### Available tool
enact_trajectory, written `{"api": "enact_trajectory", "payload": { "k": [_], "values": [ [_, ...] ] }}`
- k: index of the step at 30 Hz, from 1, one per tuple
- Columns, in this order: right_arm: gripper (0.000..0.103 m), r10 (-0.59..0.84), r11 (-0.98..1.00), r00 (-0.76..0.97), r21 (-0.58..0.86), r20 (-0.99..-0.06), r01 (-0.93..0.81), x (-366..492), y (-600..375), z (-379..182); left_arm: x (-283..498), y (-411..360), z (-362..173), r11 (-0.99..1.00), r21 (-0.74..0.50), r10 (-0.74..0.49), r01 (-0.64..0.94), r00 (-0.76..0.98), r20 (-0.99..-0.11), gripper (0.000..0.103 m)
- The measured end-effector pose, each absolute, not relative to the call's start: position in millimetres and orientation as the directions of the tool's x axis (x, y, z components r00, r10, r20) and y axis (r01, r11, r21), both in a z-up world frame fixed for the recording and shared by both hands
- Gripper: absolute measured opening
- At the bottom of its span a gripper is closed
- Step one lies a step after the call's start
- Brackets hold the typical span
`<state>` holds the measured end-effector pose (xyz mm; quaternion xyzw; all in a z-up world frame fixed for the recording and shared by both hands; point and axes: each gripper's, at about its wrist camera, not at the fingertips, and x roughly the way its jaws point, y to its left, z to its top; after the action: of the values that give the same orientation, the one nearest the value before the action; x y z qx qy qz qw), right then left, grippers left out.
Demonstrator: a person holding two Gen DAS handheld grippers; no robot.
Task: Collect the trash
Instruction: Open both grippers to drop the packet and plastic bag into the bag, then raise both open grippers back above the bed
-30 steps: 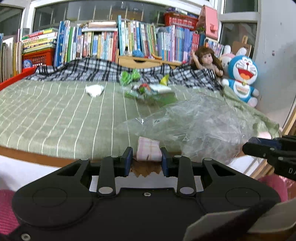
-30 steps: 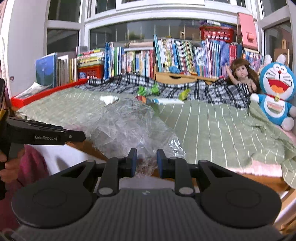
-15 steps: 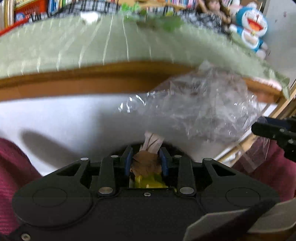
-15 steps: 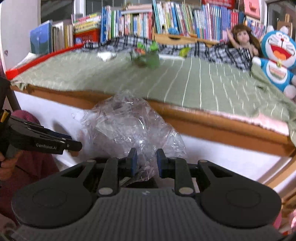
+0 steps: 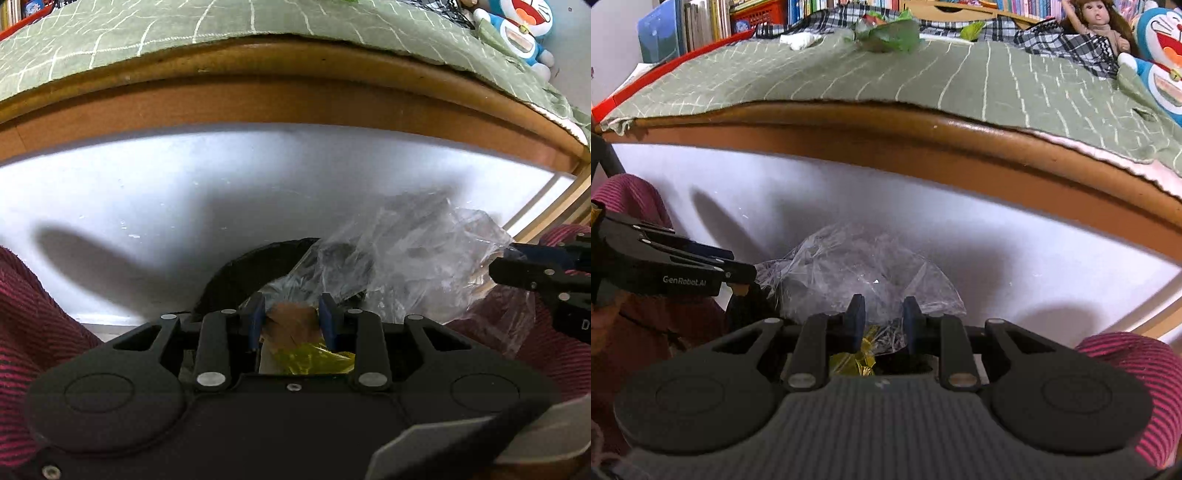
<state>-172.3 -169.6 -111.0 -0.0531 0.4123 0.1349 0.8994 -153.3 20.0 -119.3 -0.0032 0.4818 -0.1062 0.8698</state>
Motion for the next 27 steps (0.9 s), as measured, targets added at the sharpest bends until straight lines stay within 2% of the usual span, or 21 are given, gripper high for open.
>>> {"api": "enact_trajectory", "payload": {
  "k": [8, 12, 13, 16, 20, 27],
  "values": [
    [0.030, 0.220, 0.942, 0.580, 0.017, -0.785, -0.335, -162, -159, -122, -148, 11, -124, 0.978, -0.094, -0.175, 0.184, 0.501, -0.847, 0.030],
    [0.039, 0.238, 0.937, 0.575, 0.030, -0.783, -0.347, -155, -156, -123, -146, 10, -125, 0.979, -0.092, -0.173, 0.183, 0.499, -0.849, 0.031],
    [0.047, 0.243, 0.936, 0.575, 0.032, -0.781, -0.352, -154, -155, -122, -146, 9, -125, 0.979, -0.092, -0.173, 0.182, 0.498, -0.849, 0.031],
    [0.057, 0.261, 0.931, 0.578, 0.043, -0.773, -0.362, -154, -151, -122, -146, 8, -124, 0.979, -0.093, -0.172, 0.180, 0.498, -0.850, 0.031],
    [0.060, 0.273, 0.929, 0.579, 0.055, -0.768, -0.365, -152, -149, -122, -146, 10, -121, 0.980, -0.081, -0.164, 0.182, 0.509, -0.845, 0.034],
    [0.063, 0.296, 0.925, 0.598, 0.068, -0.745, -0.374, -156, -152, -116, -147, 8, -116, 0.981, -0.062, -0.152, 0.184, 0.530, -0.834, 0.044]
  ]
}}
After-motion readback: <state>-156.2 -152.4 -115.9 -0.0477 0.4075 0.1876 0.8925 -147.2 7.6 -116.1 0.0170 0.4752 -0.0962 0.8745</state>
